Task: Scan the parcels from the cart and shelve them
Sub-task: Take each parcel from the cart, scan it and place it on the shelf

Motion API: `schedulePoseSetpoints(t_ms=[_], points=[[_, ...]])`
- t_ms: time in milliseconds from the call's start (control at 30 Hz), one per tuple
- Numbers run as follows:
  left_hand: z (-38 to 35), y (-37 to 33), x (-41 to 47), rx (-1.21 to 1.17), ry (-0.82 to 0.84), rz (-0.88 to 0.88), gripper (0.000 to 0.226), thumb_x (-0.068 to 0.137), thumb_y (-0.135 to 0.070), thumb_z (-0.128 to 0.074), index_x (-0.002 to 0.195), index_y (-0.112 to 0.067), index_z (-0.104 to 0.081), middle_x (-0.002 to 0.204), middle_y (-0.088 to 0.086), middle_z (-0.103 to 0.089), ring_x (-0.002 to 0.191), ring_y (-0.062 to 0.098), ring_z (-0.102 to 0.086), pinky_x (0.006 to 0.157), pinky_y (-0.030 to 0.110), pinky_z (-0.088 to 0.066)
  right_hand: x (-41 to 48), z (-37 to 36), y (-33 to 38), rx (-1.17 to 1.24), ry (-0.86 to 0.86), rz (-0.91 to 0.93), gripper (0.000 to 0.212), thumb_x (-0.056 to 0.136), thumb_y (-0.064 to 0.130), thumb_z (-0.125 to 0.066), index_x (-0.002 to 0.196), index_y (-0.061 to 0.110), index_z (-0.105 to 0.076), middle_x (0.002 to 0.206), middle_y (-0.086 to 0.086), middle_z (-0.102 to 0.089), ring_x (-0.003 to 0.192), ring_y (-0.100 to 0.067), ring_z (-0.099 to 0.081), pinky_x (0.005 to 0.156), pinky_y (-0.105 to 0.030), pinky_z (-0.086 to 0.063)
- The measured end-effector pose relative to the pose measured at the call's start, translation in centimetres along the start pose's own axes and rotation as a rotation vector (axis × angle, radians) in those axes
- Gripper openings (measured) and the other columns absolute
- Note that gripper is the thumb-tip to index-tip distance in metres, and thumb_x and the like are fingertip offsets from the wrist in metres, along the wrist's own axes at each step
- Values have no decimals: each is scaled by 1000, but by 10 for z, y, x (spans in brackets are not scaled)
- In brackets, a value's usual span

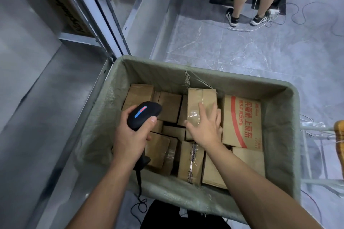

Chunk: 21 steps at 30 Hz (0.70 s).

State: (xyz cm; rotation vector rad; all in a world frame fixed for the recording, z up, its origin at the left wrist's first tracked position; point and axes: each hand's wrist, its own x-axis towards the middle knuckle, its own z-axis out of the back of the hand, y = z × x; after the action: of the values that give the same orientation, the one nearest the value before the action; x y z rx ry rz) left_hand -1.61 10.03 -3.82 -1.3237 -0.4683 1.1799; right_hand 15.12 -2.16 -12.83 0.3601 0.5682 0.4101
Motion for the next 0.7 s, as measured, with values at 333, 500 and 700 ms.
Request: schedulePoseSetpoints(t_ms=[333,500,700], points=[[6,4,16,18,34,16,47,87,-21,-78,129,-28,-57,108,7,-72,70,21,-68,51,13,-48,6,-14,10,-40,-6,-123,107,86,48,-69,158,37,9,164,-4,26,152,-29,21,109,-62,-27],[4,3,23,5,70,24,55,76,-37,-79,126,-33,-57,99,4,-74,57,14,-67,62,26,-52,1,-7,-7,314,35,-36,103,85,38,-74,159,40,-3,168,5,10,154,-22,7,122,-56,-14],[4,7,27,-1,93,28,60,70,-43,-75,126,-32,-57,98,4,-73,55,14,-66,67,34,-53,8,-5,-11,390,75,-150,103,80,39,-67,157,46,1,168,-2,3,154,-30,-6,120,-59,-22]])
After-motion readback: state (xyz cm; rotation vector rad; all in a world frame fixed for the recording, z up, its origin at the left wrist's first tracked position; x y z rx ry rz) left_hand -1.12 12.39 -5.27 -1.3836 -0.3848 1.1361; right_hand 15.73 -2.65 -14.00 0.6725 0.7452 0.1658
